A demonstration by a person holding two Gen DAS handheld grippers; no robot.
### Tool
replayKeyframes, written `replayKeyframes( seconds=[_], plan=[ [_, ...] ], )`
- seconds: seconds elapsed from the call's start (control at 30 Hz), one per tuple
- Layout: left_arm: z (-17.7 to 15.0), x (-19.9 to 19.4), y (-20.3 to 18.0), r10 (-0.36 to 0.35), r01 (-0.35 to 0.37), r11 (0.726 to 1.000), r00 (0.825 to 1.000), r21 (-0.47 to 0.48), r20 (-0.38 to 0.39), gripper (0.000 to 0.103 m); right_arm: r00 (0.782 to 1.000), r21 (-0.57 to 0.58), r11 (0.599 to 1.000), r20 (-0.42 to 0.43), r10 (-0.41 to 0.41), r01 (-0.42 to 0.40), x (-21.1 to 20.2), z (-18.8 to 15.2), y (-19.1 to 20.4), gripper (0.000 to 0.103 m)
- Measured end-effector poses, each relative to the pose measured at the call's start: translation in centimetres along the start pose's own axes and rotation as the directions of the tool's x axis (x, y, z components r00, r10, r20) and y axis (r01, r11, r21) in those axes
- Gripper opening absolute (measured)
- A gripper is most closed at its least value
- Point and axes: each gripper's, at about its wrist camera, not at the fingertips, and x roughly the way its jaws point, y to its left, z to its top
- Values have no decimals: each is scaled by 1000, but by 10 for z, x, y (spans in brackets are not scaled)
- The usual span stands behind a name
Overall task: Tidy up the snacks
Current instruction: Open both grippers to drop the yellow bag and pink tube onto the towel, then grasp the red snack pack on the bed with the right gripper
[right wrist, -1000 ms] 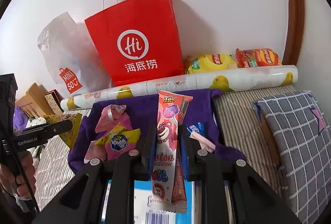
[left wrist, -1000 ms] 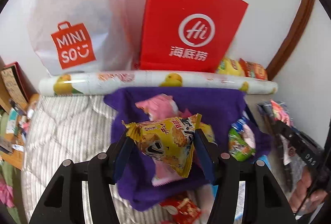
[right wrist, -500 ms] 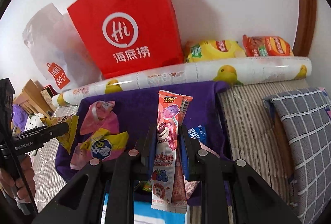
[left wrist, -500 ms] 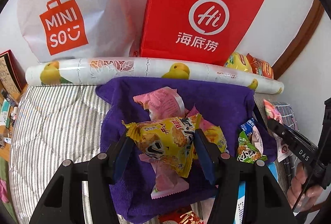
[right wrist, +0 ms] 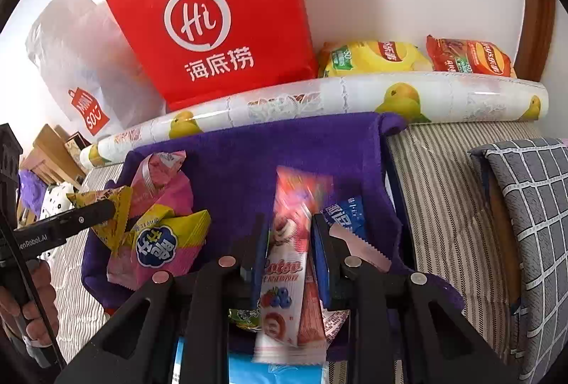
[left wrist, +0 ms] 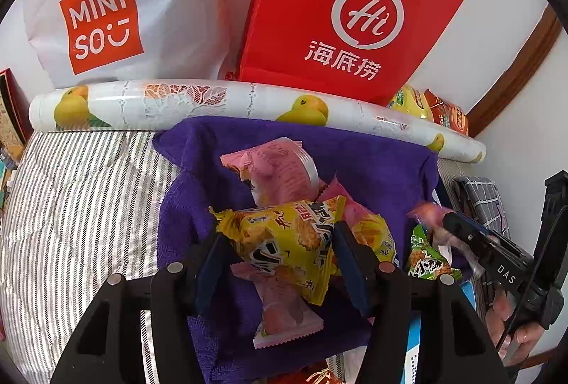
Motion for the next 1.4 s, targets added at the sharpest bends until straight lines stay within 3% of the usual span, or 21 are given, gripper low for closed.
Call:
replayKeyframes(
  seconds=[0.17, 0.37, 0.63, 1.03, 1.2, 1.4],
  plan=[
    [1, 0, -1, -13, 13, 1000, 1000, -7, -10, 59, 1000, -17, 1000, 4, -8, 8, -5, 1, 3, 37],
    [-3, -15, -6, 3, -3, 1000, 1000, 14, -3, 72, 1000, -30, 1000, 25, -5, 6, -24, 0, 13, 51],
    [-18, -50, 2, 18, -18, 1000, 1000, 6, 21, 73, 996, -78, 996, 81, -26, 32, -66, -15, 42, 64],
    [-61, -99, 37, 28, -27, 999, 999, -36, 45, 73, 996, -178, 984, 81, 33, -18, -103, -74, 109, 63],
    [-76, -104, 58, 54, -52, 996, 998, -67, 26, 73, 998, -256, 965, 5, 57, -53, -93, -103, 145, 34],
    [-87, -108, 85, 57, -55, 992, 998, -111, 17, 73, 998, -360, 932, -51, 30, -47, -72, -122, 185, 32]
  ],
)
